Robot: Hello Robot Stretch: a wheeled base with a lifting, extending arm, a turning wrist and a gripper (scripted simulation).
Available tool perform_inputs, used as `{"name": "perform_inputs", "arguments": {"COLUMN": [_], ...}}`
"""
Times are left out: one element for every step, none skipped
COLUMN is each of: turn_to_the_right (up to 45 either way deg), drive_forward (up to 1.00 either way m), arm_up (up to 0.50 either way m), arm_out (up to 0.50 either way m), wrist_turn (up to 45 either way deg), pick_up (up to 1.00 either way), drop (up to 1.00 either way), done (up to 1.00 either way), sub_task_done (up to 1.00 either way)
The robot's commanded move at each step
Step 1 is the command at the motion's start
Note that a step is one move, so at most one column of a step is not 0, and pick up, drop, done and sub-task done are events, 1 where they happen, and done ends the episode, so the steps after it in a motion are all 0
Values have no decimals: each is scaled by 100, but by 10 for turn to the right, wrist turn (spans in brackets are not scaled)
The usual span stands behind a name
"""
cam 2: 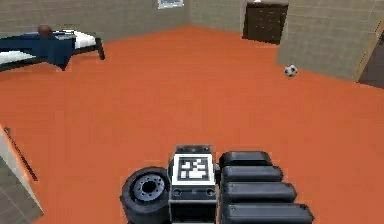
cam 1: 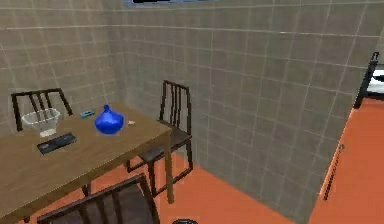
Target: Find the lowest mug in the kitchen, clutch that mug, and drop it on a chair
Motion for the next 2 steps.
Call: {"name": "perform_inputs", "arguments": {"turn_to_the_right": [-450, -450], "drive_forward": [0, 0], "arm_up": [0, 0], "arm_out": [0, 0], "wrist_turn": [0, 0], "pick_up": [0, 0], "drop": [0, 0], "done": [0, 0], "sub_task_done": [0, 0]}}
